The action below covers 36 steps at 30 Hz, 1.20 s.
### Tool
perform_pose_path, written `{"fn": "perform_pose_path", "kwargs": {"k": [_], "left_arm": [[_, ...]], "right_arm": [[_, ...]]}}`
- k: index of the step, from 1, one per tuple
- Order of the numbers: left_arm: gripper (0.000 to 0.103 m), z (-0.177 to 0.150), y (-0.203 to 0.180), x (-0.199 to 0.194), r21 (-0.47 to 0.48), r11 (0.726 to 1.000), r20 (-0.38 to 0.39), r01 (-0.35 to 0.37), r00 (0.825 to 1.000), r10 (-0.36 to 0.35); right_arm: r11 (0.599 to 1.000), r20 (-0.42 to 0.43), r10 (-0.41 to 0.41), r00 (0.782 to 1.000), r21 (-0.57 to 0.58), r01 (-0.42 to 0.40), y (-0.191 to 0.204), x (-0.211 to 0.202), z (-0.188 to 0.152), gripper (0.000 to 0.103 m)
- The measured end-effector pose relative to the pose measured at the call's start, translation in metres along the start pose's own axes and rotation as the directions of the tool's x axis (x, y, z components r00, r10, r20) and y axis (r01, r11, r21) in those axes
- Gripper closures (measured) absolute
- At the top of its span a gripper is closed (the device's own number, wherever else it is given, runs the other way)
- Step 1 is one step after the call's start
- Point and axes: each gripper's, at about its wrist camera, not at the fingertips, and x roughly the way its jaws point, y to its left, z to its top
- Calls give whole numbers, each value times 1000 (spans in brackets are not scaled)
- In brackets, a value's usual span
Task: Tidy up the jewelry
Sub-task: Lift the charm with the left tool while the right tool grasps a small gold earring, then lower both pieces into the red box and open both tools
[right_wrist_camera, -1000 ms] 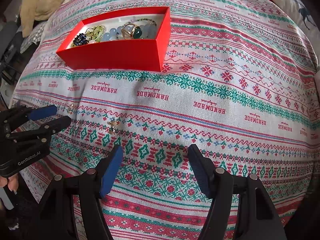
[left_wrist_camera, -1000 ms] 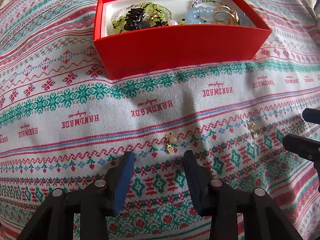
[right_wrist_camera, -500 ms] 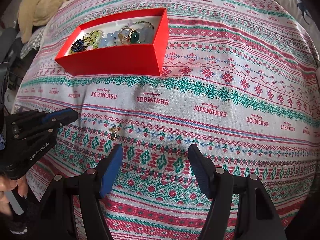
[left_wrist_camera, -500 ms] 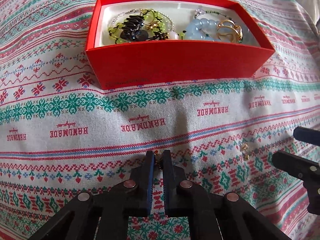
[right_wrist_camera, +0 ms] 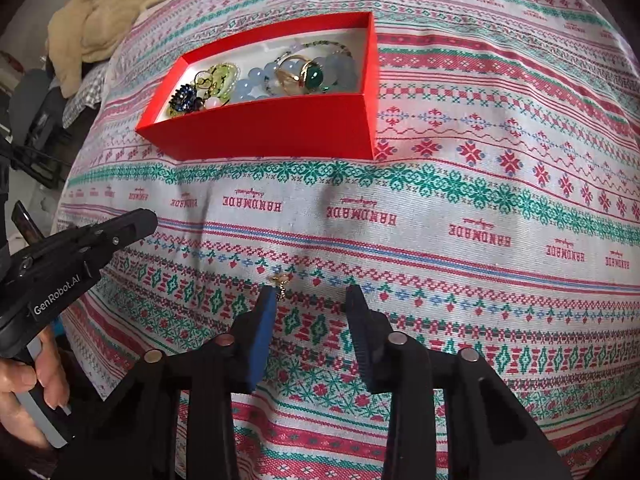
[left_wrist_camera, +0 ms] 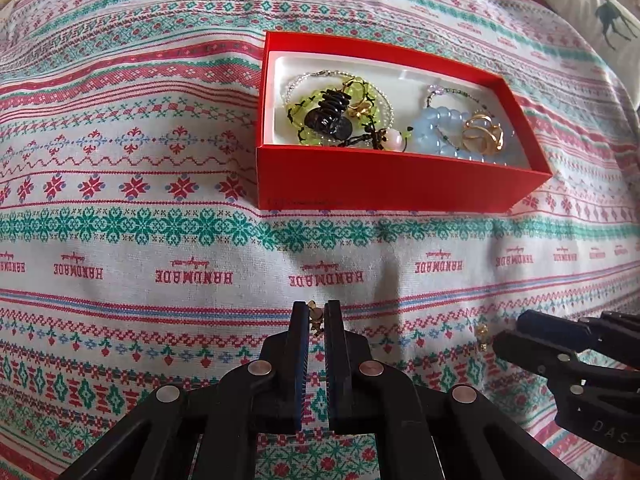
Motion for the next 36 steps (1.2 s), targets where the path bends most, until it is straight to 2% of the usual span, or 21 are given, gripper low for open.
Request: {"fn": "perform_pose_path", "kwargs": {"k": [2,5,8,15,25,36], "left_arm": [[101,-2,7,-4,-9,1000,-2,4,1000,-4],[101,-6,13,-7,-10,1000,-8,-1,1000,0],[101,-10,24,-10,-14,1000,-20,0,1000,0],[101,-10,25,-5,-18,1000,-33,-3,999,3],[101,-3,28,-10,-19,1000,-15,9,1000,-9],[101,0,36,-34,-52,998,54,30,998,-27]], "right_arm": [[1000,0,4,1000,-16,-4,5,2,1,80],[999,-11,13,1000,-34,-13,17,8,4,81],[999,-27,-29,999,-38,28,23,17,7,82],[997,-19,-68,998,-41,67,29,29,16,91],[993,2,-93,996,-69,93,36,27,17,93],[1000,75,-24,997,-8,25,32,-8,21,93]]}}
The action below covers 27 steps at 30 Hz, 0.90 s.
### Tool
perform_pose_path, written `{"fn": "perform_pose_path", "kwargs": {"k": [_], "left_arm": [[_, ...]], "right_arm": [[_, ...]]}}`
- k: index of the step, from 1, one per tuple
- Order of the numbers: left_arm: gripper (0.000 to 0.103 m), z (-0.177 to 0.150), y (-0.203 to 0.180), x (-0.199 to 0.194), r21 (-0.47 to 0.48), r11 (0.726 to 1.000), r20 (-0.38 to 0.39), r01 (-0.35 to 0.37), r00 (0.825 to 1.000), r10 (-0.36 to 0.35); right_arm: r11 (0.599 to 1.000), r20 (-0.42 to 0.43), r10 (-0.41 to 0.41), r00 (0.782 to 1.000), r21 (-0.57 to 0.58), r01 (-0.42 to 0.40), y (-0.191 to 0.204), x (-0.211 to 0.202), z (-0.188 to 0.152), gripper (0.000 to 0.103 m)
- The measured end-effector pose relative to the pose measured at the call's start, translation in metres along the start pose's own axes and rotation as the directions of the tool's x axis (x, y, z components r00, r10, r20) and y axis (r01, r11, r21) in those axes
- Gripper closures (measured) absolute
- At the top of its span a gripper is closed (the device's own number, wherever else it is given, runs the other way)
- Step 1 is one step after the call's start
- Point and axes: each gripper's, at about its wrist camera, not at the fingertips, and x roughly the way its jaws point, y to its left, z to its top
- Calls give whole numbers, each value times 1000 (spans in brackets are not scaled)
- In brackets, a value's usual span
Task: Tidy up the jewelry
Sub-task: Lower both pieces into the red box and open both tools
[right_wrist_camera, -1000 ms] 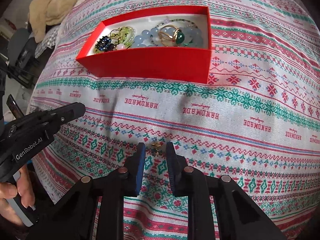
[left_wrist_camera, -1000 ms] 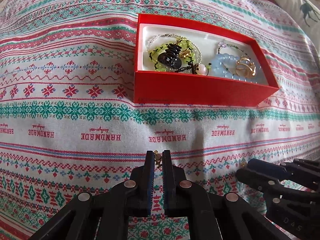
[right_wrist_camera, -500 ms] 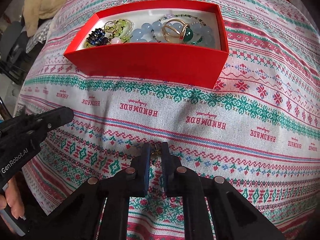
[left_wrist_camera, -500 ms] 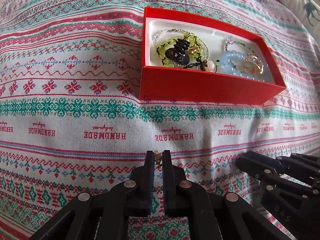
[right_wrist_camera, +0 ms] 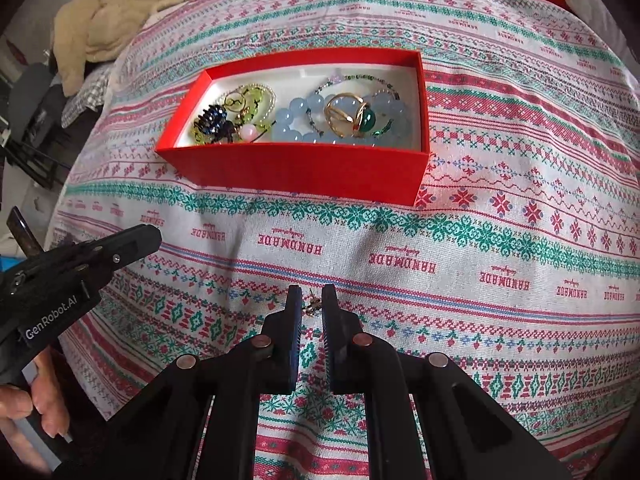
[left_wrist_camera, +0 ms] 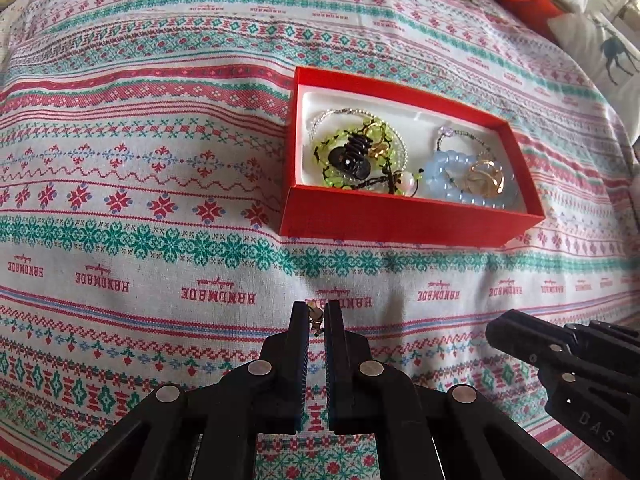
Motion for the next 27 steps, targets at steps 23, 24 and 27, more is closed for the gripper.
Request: {"fn": "perform_pose_path", "kwargs": {"k": [23,24,27], "left_arm": [[101,51,-28,1,-50,998,188,28,982,-18],[101,54,-29,4,-55,998,200,37,980,-25],[101,62,-33,12,-61,997,230,48,973,-33]], "right_arm": [[993,178,8,984,116,-28,-42,-44,52,93],[994,181,-2,983,111,-19,-41,-42,55,93],[995,197,-12,980,101,-8,-40,-35,60,93]]}}
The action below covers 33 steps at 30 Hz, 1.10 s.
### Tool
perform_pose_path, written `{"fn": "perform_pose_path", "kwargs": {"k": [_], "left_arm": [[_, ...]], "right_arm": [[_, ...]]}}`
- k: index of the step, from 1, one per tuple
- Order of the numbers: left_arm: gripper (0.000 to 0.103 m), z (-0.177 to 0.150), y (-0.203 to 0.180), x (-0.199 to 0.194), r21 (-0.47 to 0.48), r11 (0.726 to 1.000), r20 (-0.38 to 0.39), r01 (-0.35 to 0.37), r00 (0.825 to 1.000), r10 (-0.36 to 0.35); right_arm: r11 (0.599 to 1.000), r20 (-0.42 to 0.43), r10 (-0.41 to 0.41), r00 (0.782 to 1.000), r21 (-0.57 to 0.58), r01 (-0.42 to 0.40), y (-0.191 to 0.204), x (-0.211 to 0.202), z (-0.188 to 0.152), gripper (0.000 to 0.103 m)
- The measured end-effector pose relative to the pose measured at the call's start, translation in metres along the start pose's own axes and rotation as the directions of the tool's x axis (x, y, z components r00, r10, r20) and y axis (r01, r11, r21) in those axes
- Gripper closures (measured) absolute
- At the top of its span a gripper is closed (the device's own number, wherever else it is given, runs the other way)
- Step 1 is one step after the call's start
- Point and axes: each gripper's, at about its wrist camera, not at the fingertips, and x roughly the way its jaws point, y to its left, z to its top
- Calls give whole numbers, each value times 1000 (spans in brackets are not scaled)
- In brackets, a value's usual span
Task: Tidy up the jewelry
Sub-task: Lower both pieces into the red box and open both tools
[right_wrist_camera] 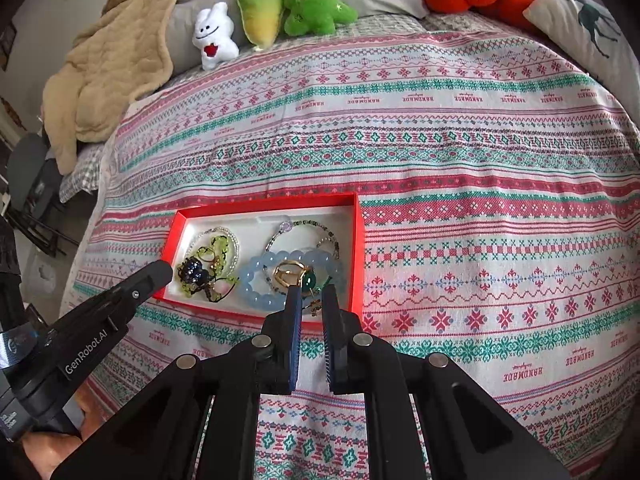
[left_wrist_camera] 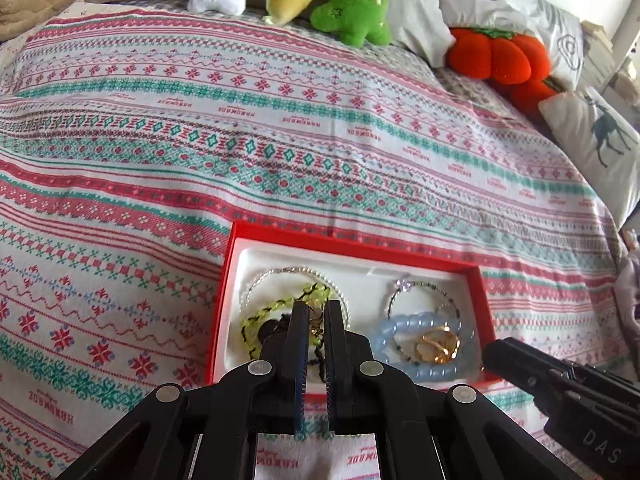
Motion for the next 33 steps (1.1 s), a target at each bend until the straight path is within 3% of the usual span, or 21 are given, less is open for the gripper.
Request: {"fn": "perform_pose_path", "kwargs": {"k": [10,18,23,25,30,33], "left_arm": [[100,3,-10,20,54,995,39,-82,996,80],[99,3,-10,23,70,993,41,-94,995,91],[71,3,-8,21,67,992,29,-108,994,107],[66,3,-9,17,63,992,23,-108,994,107],[48,0,-11,-1,62,992,21,-105,994,104],[33,-5,-9,-13,48,993,17,-104,995,103]], "right_arm": [[999,79,-9,997,-47,13,1,18,11,93],[997,94,-26,995,-69,33,4,27,14,92],[997,104,-31,994,-63,38,2,27,14,91],[996,106,-39,994,-73,47,4,24,14,90],[998,108,-15,994,-66,22,6,7,10,51],[997,123,-34,992,-71,43,6,-10,5,49]]}}
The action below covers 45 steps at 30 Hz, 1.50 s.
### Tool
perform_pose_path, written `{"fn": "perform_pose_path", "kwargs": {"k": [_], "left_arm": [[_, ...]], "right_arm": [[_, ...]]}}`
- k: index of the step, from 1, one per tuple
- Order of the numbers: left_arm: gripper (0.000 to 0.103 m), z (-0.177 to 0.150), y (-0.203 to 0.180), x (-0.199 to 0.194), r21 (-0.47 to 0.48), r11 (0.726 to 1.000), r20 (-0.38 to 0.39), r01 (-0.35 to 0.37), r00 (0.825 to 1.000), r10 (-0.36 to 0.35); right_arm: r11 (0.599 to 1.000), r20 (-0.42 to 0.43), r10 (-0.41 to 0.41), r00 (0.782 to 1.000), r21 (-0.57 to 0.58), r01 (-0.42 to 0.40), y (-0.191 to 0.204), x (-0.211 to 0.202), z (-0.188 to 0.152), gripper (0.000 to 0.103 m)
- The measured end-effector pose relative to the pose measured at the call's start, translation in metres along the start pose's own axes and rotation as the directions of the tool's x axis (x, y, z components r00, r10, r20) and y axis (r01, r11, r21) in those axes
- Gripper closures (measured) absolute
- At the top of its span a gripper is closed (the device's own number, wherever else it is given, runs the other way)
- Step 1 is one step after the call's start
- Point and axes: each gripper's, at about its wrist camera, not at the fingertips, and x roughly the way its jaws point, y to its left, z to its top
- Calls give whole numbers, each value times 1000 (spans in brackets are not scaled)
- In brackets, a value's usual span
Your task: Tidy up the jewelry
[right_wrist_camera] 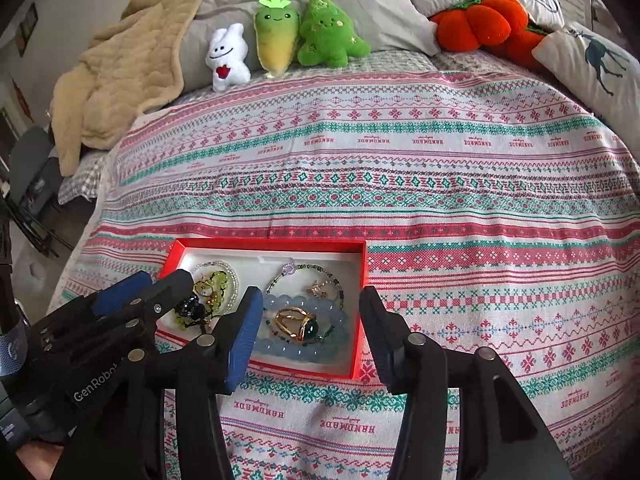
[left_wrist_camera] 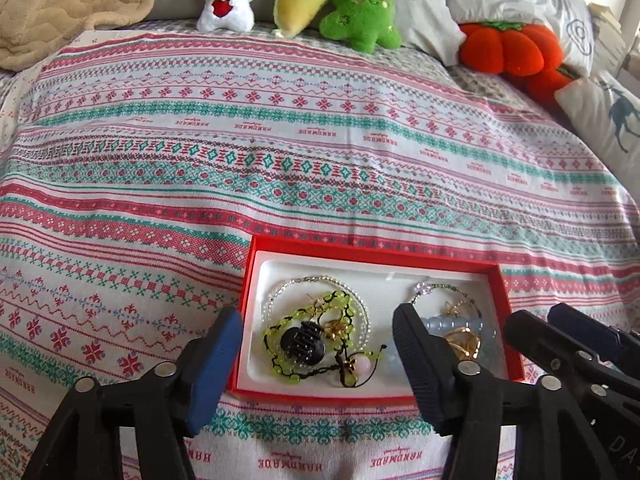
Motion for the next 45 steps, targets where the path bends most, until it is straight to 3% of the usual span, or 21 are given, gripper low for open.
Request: {"fn": "perform_pose_path", "kwargs": {"k": [2,10,14,18,23,37,45], "left_arm": [[22,-5,1,-7,-9,1000,-13,-12,1000,12],[1,-34,-3,-30,0,994,-47,-112,993,112],[1,-45,-6,-34,-2,987,-83,-158,984,157],[1,-56,-14,-39,27,977,-91,-210,973,212],[1,-74,-11,-47,21,980,-103,-199,974,200],[1,-81,0,-38,59,960,-124,-272,953,277],[1,-80,8,-37,48,962,-131,-267,954,271]], "right_arm": [[1000,7,-13,1000,8,13,-3,-11,-4,47],[995,7,-93,996,46,92,-16,-50,-25,31],[990,18,-122,992,73,121,-21,-69,-40,24],[986,27,-147,989,85,144,-22,-81,-54,8],[980,18,-199,980,26,199,-20,-86,-65,4],[981,-61,-195,979,-30,193,0,-65,-76,3],[982,-102,-186,977,-26,185,8,-50,-74,3]]}}
